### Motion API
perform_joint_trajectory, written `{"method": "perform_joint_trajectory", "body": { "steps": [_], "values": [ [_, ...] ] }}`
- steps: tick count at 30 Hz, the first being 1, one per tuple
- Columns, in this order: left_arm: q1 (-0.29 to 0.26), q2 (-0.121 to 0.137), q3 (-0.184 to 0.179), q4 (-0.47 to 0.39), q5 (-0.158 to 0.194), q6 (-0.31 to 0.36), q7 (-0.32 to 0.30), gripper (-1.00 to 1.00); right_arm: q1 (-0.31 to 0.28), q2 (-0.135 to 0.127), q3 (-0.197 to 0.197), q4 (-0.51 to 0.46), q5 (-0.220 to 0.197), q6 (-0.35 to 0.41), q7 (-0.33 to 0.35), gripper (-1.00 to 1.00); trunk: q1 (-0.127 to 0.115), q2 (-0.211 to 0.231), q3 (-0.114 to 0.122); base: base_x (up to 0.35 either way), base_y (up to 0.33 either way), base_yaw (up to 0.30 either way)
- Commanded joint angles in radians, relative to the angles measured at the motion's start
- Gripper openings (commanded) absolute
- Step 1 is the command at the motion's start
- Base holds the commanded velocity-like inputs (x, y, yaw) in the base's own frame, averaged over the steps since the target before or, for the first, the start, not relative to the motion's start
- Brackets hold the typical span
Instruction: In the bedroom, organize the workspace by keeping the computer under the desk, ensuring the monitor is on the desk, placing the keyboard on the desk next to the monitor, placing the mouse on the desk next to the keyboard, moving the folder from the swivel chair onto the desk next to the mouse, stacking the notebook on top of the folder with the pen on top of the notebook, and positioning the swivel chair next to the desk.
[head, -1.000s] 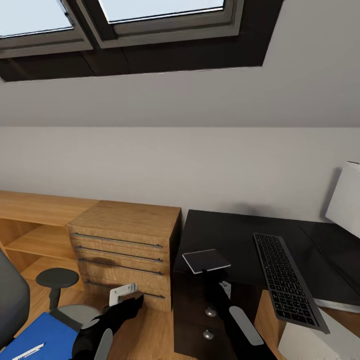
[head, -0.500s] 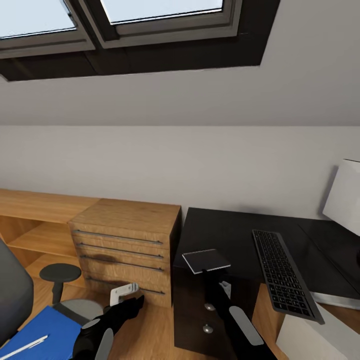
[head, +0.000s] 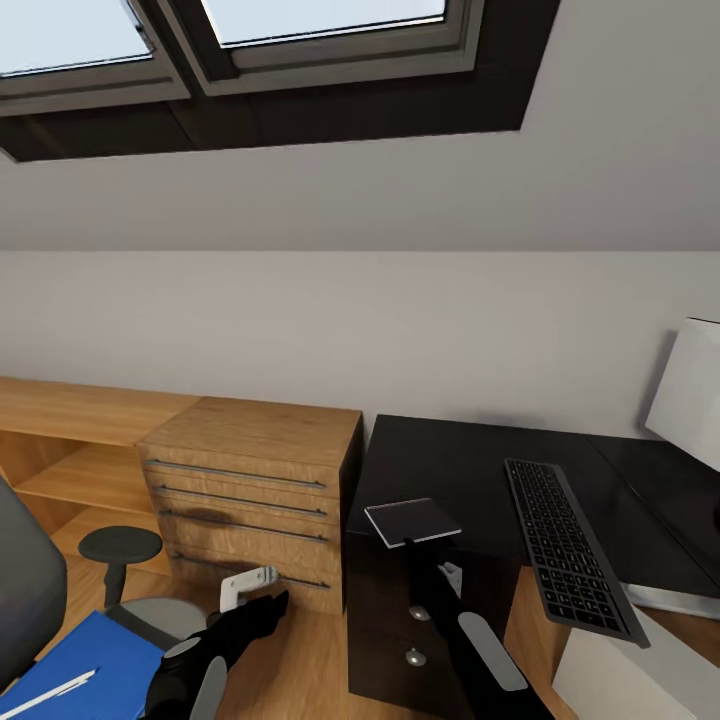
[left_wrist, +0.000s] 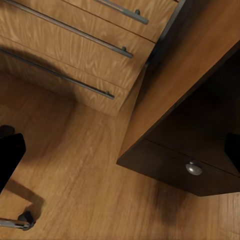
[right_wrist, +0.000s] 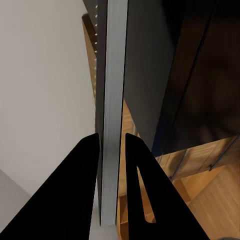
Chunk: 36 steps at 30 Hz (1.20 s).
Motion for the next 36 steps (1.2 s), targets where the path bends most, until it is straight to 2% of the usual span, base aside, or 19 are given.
{"method": "perform_joint_trajectory", "body": {
  "steps": [1, 5, 6, 27, 36],
  "values": [
    [-0.001, 0.0, 0.0, -0.001, 0.011, 0.004, 0.007, 1.0, -0.001, 0.0, 0.0, 0.001, -0.011, 0.002, 0.005, -1.0, 0.0, -0.001, -0.001, 0.0, 0.0, 0.0],
    [-0.001, 0.0, 0.0, -0.001, 0.011, 0.004, 0.007, 1.0, -0.001, 0.0, 0.0, 0.001, -0.011, 0.002, 0.004, -1.0, 0.0, -0.001, -0.001, 0.0, 0.0, 0.0],
    [-0.001, 0.0, 0.0, -0.001, 0.011, 0.004, 0.007, 1.0, -0.001, 0.0, 0.0, 0.001, -0.011, 0.002, 0.004, 1.0, 0.0, -0.001, -0.001, 0.0, 0.0, 0.0],
    [0.0, 0.001, 0.002, -0.001, 0.012, 0.004, 0.007, 1.0, -0.001, 0.0, 0.0, 0.001, -0.01, 0.002, 0.002, 1.0, 0.0, -0.001, -0.001, 0.0, 0.0, 0.0],
    [0.0, 0.001, 0.002, -0.001, 0.012, 0.004, 0.007, 1.0, -0.001, 0.0, 0.0, 0.001, -0.01, 0.002, 0.004, 1.0, 0.0, -0.001, -0.001, -0.124, 0.0, 0.0]
  ]
}}
